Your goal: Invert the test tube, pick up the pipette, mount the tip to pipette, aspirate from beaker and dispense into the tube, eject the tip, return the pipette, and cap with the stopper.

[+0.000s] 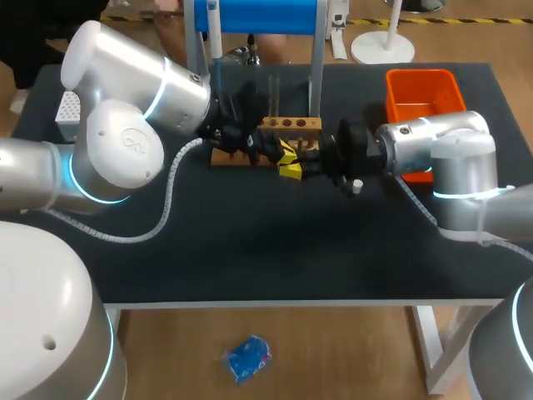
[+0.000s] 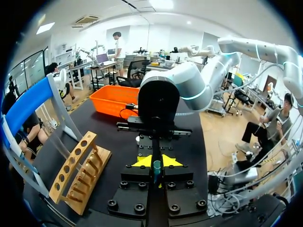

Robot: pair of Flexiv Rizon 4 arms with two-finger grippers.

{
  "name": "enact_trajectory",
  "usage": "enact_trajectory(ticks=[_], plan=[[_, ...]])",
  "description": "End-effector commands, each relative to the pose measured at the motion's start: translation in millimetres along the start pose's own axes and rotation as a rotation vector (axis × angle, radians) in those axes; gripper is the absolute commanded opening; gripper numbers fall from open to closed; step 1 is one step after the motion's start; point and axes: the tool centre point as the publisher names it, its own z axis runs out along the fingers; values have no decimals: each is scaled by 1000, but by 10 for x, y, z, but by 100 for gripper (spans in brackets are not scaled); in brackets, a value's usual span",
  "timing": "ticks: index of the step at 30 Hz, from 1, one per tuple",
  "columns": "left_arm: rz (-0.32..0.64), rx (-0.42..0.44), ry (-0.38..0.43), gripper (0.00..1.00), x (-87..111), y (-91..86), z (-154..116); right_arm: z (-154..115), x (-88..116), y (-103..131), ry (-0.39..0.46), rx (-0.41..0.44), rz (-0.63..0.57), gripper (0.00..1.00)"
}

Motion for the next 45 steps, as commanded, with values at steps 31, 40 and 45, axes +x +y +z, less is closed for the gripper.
enact_trajectory(ticks=[31, 40, 45], plan=[[-106, 89, -419, 100, -782, 78, -980, -385, 459, -57, -30, 23, 47, 0], [-176, 84, -507, 100, -1089, 212, -1087, -632, 627, -45, -55, 44, 61, 0], [-223, 95, -547, 100, -1211, 270, -1157, -783, 742, -82, -73, 56, 63, 0]])
